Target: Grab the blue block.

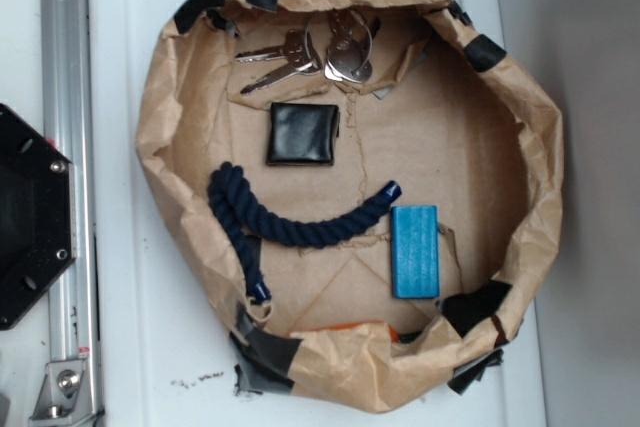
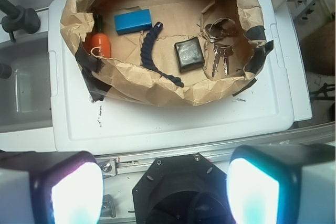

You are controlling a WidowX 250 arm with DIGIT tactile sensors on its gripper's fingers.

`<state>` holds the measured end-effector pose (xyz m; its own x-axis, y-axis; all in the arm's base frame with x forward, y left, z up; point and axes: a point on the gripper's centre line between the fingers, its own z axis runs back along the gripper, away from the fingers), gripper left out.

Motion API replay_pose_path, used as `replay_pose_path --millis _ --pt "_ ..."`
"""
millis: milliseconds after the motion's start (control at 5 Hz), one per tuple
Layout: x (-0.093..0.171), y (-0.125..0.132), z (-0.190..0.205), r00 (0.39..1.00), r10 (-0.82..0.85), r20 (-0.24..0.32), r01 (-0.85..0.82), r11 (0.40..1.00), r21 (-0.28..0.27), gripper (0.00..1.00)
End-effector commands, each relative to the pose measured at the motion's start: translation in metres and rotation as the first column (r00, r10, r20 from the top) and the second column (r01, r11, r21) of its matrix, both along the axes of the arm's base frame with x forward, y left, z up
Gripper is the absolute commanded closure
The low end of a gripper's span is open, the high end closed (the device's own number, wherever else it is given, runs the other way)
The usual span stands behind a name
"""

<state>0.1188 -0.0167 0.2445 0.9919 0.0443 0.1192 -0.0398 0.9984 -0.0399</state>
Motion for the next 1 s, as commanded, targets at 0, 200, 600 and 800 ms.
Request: replay_pose_path --millis 0,200,600,800 --pt "0.000 0.000 0.000 1.000 0.000 0.000 0.000 1.000 0.000 0.00" --pt "0.050 0.004 -0.027 0.968 0.247 0.036 -0.247 0.969 0.003 0.00" --pt "0.140 0.006 -0.078 0.756 0.655 -0.022 -0.655 0.753 -0.060 0.00" --pt "0.166 -0.006 -0.113 0.669 0.742 -0.029 -0.741 0.664 -0.104 0.00"
